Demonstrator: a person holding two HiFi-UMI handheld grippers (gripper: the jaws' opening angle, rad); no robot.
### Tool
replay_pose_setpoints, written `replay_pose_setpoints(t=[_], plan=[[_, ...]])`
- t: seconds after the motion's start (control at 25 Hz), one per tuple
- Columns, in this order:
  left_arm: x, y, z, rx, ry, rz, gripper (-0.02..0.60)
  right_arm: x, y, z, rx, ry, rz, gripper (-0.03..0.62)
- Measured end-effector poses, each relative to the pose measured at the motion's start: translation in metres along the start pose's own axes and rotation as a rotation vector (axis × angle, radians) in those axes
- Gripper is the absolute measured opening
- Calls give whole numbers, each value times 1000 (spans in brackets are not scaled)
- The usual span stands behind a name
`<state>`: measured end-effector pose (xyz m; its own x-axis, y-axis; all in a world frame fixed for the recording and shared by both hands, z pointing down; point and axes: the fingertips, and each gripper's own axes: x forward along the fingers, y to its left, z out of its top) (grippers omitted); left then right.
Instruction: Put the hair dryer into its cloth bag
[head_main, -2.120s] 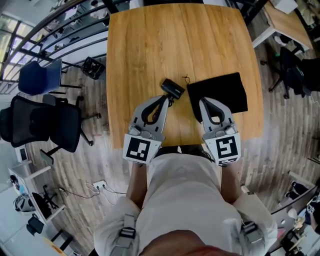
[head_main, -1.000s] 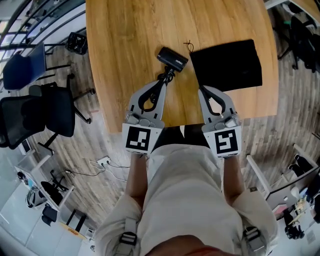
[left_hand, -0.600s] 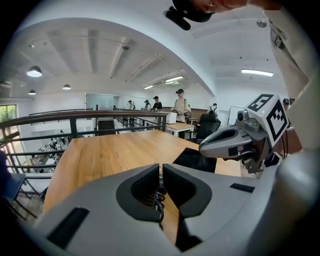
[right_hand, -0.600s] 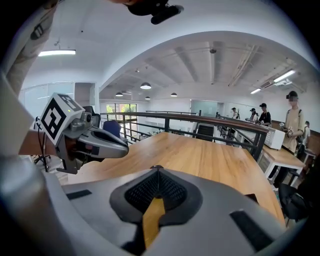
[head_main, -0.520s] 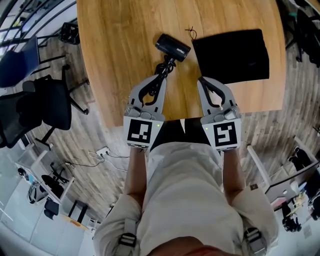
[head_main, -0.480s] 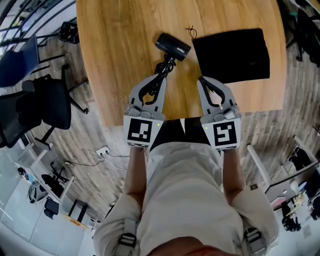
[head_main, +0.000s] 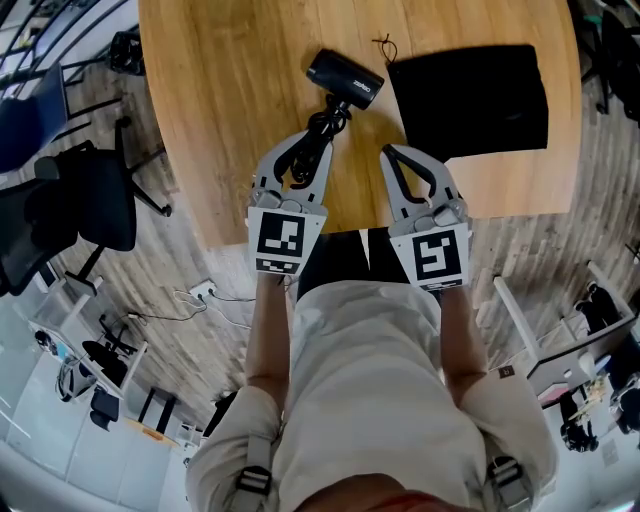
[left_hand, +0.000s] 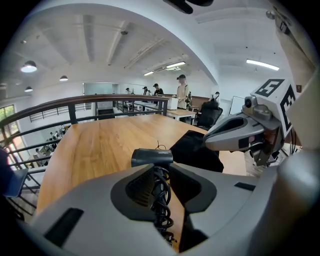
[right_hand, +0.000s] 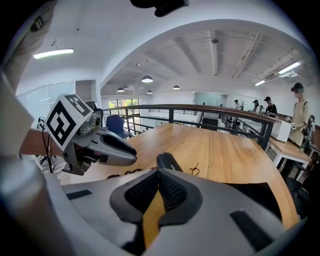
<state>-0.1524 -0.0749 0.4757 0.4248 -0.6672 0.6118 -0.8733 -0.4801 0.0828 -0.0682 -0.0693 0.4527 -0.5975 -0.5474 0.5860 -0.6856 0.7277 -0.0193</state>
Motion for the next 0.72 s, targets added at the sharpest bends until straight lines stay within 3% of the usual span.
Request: replay_pose_setpoints(t=[0.72], plan=[[45,2,-60,10,208,-66,261,32,17,-19,-21,55,71,21]])
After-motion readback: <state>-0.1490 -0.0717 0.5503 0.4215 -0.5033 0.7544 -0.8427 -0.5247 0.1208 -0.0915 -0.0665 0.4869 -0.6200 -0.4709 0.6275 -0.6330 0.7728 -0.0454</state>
